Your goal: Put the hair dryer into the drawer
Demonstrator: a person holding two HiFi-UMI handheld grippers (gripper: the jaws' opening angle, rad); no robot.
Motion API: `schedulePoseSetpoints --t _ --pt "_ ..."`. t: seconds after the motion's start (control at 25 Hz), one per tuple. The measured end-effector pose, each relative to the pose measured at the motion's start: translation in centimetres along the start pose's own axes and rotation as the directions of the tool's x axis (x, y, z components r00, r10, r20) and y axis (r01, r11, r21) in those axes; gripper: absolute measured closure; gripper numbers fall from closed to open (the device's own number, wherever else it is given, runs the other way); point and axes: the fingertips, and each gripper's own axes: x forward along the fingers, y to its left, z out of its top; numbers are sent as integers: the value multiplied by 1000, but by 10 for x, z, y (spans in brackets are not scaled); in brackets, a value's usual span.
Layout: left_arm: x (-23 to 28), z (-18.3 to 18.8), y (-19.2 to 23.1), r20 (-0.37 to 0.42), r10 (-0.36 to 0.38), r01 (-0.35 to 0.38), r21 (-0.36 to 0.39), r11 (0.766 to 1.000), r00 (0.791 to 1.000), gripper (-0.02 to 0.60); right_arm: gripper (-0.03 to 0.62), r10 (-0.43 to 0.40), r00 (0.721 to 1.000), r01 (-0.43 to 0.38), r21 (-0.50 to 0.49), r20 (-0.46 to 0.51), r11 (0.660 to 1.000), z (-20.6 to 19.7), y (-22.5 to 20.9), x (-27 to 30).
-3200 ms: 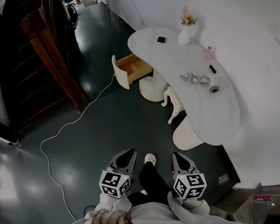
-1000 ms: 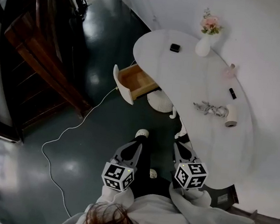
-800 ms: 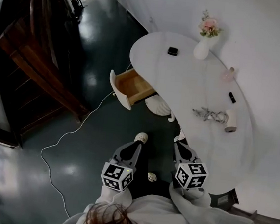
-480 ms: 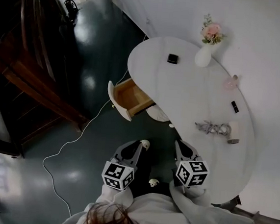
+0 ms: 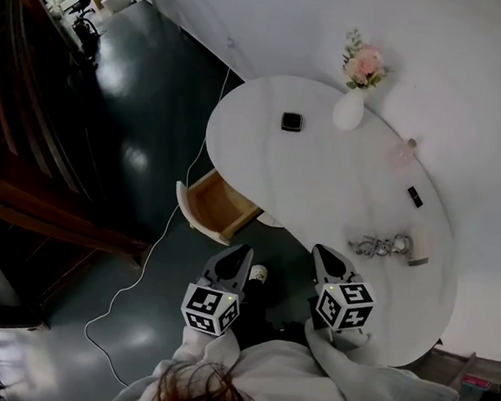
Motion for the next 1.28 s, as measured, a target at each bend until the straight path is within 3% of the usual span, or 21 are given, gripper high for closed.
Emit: schedulePoseSetpoints --t 0.28,0.6,0.8,1.28 --pt "37 19 24 -21 -97 98 32 995 995 548 545 -54 998 53 46 15 998 18 -2 34" --pt "74 32 51 -57 -167 171 79 982 984 548 545 -139 988 129 143 62 981 38 -24 65" --pt "88 33 67 -79 -195 201 69 977 978 548 545 -143 988 130 176 61 976 38 -19 85" --pt "118 23 33 -153 -307 324 100 941 939 548 545 -279 958 242 330 70 912 22 -64 50"
